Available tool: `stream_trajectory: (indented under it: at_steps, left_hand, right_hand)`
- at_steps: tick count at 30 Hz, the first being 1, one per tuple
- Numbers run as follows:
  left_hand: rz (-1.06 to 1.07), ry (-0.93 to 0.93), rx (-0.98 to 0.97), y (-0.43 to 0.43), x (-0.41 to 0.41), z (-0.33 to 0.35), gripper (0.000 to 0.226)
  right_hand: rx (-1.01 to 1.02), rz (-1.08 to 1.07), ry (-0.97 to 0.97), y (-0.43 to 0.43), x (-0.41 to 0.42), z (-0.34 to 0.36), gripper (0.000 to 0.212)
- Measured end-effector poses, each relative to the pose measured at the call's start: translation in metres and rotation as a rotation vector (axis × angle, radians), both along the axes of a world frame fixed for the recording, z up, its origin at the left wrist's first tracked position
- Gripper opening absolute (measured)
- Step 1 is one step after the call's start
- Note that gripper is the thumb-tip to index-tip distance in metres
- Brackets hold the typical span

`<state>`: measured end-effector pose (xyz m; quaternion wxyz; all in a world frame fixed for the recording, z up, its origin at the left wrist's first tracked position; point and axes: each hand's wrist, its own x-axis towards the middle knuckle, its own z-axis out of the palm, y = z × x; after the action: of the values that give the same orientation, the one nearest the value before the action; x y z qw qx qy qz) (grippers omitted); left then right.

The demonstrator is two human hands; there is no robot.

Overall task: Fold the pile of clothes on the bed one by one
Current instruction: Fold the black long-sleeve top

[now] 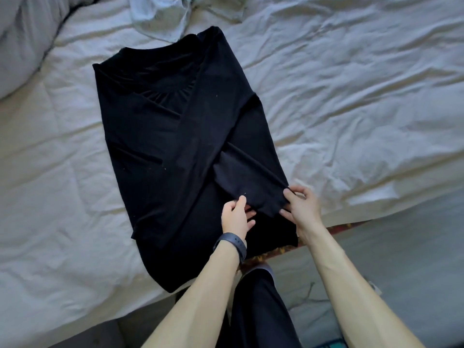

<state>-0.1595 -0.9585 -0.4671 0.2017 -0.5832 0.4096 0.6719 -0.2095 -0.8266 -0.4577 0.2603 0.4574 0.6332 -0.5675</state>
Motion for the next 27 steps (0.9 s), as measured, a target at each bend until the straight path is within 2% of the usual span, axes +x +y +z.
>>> stream_trajectory:
  at_steps: [2,4,8,11,14,16,19,21,24,27]
  left_hand:
    - [-0.078,-0.005,0.125,0.004,0.001,-0.003,0.039]
    - [-0.154,-0.005,0.120,0.008,0.000,-0.006,0.043]
    - [-0.332,-0.067,-0.031,0.015,-0.003,-0.012,0.018]
    - [-0.446,-0.103,-0.093,0.018,0.000,-0.016,0.014]
    - [-0.516,-0.119,-0.115,0.010,0.007,-0.010,0.011]
    - [-0.510,-0.085,-0.274,-0.009,0.006,-0.001,0.013]
    - [-0.453,0.086,-0.684,-0.068,-0.003,0.016,0.016]
    - [-0.524,0.151,-0.975,-0.121,-0.012,0.016,0.020]
    - [-0.896,0.174,-1.340,-0.198,-0.025,-0.002,0.031]
    - [-1.293,0.287,-1.486,-0.250,-0.039,-0.024,0.041]
  right_hand:
    - [0.024,0.029,-0.002,0.001,0.004,-0.005,0.008]
    - [0.095,0.097,0.005,0.001,0.004,-0.008,0.013]
    - [0.331,0.312,0.029,0.005,0.001,-0.012,0.014]
    - [0.430,0.447,0.032,0.007,-0.003,-0.010,0.009]
    - [0.600,0.640,0.115,0.005,0.000,-0.007,0.027]
    - [0.716,0.753,0.221,-0.006,-0.001,-0.004,0.037]
    - [0.766,0.987,0.478,-0.033,-0.008,-0.004,0.040]
    - [0.759,1.182,0.670,-0.055,-0.011,-0.011,0.040]
    - [0.716,1.441,0.800,-0.089,-0.006,-0.026,0.039]
    - [0.768,1.549,0.848,-0.110,-0.001,-0.043,0.033]
